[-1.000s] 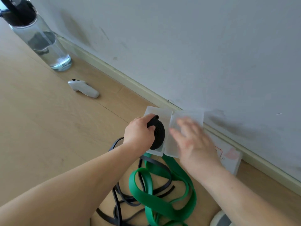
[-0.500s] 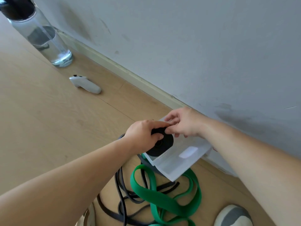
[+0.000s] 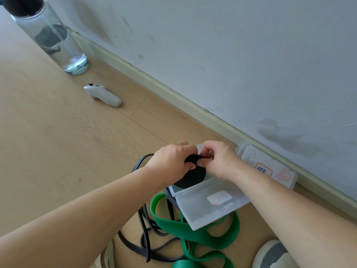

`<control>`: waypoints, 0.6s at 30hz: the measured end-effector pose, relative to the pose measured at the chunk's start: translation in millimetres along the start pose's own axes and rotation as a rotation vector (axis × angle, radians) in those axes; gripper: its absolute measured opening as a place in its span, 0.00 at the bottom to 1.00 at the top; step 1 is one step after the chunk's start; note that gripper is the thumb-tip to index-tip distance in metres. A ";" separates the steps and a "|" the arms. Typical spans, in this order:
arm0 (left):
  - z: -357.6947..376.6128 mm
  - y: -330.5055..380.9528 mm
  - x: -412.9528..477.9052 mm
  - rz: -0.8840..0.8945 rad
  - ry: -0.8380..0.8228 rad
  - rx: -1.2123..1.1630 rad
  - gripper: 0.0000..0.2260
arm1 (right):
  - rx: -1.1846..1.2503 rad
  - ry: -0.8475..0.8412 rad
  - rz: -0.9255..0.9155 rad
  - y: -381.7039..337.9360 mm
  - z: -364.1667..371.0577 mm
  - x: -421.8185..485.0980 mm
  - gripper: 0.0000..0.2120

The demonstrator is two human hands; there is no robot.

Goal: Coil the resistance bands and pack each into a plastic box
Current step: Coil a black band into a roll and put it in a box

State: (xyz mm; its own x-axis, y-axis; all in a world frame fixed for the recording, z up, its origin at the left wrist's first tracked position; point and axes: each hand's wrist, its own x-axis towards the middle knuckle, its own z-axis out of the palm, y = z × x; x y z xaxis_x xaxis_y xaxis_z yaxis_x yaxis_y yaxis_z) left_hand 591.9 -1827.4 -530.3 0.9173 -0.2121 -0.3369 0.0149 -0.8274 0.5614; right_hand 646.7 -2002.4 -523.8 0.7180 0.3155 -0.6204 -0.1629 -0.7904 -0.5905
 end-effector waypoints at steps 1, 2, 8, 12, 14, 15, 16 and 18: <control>-2.1 1.4 -1.4 0.031 0.019 0.070 0.13 | -0.006 0.004 0.007 0.3 0.7 0.4 0.10; -5.1 2.9 -3.4 0.055 0.047 0.168 0.13 | -0.014 0.008 0.020 0.4 1.2 -0.1 0.09; -9.7 -9.0 -33.9 0.013 -0.016 0.156 0.28 | -0.050 -0.001 0.006 1.4 8.7 -4.9 0.08; 4.2 -12.1 -59.7 0.022 0.030 0.163 0.31 | -0.045 -0.003 -0.019 0.3 14.3 -5.4 0.10; 9.2 -14.6 -62.3 -0.041 0.066 0.135 0.30 | -0.036 -0.015 -0.039 1.1 18.0 -7.2 0.11; 12.3 -15.2 -62.0 -0.075 0.068 0.100 0.31 | -0.038 -0.020 -0.044 2.4 18.9 -8.4 0.12; 15.0 -15.5 -61.5 -0.104 0.057 0.056 0.32 | -0.042 -0.028 -0.045 3.5 19.6 -10.4 0.13; 18.9 -14.3 -62.1 -0.144 0.011 -0.027 0.35 | -0.058 -0.054 -0.041 5.4 20.3 -16.2 0.16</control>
State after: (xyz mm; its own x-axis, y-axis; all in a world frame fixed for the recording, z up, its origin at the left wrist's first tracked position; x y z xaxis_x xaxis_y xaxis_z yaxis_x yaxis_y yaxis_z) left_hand 527.1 -1812.3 -531.6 0.9092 -0.0861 -0.4073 0.1575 -0.8345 0.5280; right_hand 620.5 -2001.2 -527.4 0.6858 0.3746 -0.6240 -0.0933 -0.8050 -0.5859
